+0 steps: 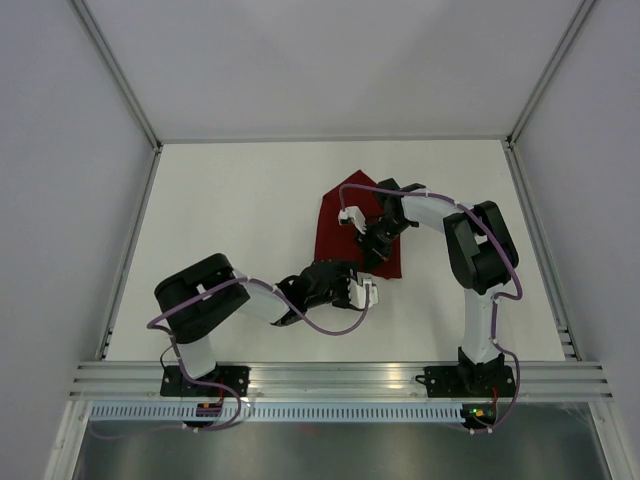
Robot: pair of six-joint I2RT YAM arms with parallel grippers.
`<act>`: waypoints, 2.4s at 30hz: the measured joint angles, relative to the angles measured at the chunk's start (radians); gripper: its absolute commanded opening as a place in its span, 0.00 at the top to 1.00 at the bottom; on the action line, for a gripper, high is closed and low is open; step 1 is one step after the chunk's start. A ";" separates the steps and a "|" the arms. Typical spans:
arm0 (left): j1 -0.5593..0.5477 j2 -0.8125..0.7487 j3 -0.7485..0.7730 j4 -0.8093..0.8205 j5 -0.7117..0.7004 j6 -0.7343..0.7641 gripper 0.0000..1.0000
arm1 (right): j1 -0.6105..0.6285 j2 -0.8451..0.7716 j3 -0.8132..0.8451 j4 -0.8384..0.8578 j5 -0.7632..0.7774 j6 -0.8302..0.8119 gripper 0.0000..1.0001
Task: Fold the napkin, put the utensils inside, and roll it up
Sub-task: Roll the napkin at the center of the board.
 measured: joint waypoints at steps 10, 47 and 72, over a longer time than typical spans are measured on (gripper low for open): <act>0.014 0.075 0.072 -0.019 -0.020 0.084 0.39 | -0.007 0.003 0.008 -0.017 -0.001 -0.008 0.96; 0.040 0.130 0.296 -0.391 -0.046 0.207 0.98 | -0.038 0.008 0.035 -0.077 -0.002 -0.042 0.90; 0.052 0.131 0.421 -0.644 0.128 0.024 0.98 | -0.212 -0.311 -0.148 0.240 0.048 0.274 0.43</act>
